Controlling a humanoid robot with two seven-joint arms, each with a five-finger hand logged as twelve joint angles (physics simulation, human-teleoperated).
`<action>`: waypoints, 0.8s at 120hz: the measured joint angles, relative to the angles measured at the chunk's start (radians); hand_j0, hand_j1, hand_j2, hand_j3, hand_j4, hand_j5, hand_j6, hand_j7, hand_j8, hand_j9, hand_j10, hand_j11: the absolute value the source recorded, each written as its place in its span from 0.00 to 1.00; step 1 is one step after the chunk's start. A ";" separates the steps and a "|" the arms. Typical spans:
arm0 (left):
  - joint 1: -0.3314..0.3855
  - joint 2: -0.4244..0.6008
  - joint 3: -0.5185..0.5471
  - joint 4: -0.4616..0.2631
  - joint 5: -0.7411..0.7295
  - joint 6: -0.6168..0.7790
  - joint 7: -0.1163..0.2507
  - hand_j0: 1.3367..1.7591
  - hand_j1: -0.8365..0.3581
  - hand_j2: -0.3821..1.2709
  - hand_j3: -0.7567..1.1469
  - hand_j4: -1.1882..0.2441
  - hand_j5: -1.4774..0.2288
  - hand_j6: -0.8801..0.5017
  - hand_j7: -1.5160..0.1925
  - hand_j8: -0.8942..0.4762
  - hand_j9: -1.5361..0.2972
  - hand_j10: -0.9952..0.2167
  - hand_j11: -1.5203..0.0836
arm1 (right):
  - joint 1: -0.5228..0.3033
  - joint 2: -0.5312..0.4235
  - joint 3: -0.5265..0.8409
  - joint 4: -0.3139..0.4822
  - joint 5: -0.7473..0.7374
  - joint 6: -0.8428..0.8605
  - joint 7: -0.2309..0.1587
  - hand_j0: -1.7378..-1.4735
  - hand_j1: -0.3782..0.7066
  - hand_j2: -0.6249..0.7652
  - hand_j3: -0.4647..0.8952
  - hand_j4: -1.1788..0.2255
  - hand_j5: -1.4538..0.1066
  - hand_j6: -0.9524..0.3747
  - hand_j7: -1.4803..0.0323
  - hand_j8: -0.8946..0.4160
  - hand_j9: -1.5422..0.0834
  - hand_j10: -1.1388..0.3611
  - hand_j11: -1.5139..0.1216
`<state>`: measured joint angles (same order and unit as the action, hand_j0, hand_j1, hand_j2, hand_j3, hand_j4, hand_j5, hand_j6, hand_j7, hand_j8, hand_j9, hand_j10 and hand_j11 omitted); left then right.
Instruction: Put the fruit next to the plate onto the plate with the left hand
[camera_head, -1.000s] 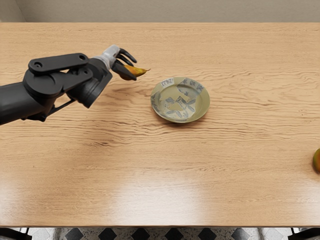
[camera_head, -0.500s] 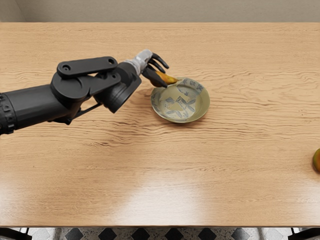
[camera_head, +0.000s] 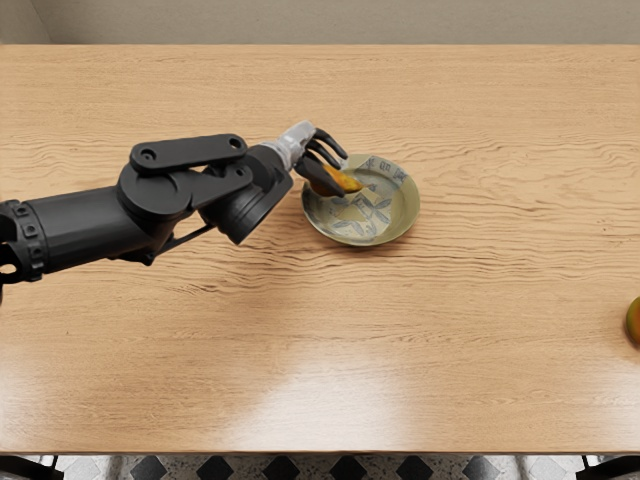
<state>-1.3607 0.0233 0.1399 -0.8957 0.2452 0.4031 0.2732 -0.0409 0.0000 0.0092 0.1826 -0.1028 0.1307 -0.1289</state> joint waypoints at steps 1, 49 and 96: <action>0.000 0.000 0.000 0.000 0.000 0.000 0.000 0.76 0.43 0.49 0.40 0.35 0.34 0.15 0.37 0.26 0.35 0.27 0.39 | 0.000 0.000 0.000 0.000 0.000 0.000 0.000 0.30 0.05 0.45 0.34 0.83 0.92 0.71 0.96 0.67 0.94 0.75 0.91; 0.009 0.001 -0.001 -0.006 0.000 0.000 -0.006 0.76 0.56 0.38 0.40 0.49 0.50 0.29 0.52 0.35 0.50 0.42 0.56 | 0.000 0.000 0.000 0.000 0.000 0.000 0.000 0.30 0.05 0.45 0.34 0.83 0.92 0.71 0.96 0.67 0.94 0.75 0.91; 0.033 0.287 -0.154 -0.067 -0.130 -0.366 -0.003 0.76 0.92 0.25 0.40 0.77 0.81 0.58 0.83 0.60 0.78 0.76 0.89 | 0.000 0.000 0.000 0.000 0.000 0.000 0.000 0.30 0.05 0.45 0.34 0.83 0.92 0.70 0.96 0.67 0.94 0.75 0.91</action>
<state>-1.3279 0.3102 -0.0143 -0.9628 0.1154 0.0376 0.2706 -0.0410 0.0000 0.0092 0.1827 -0.1028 0.1306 -0.1289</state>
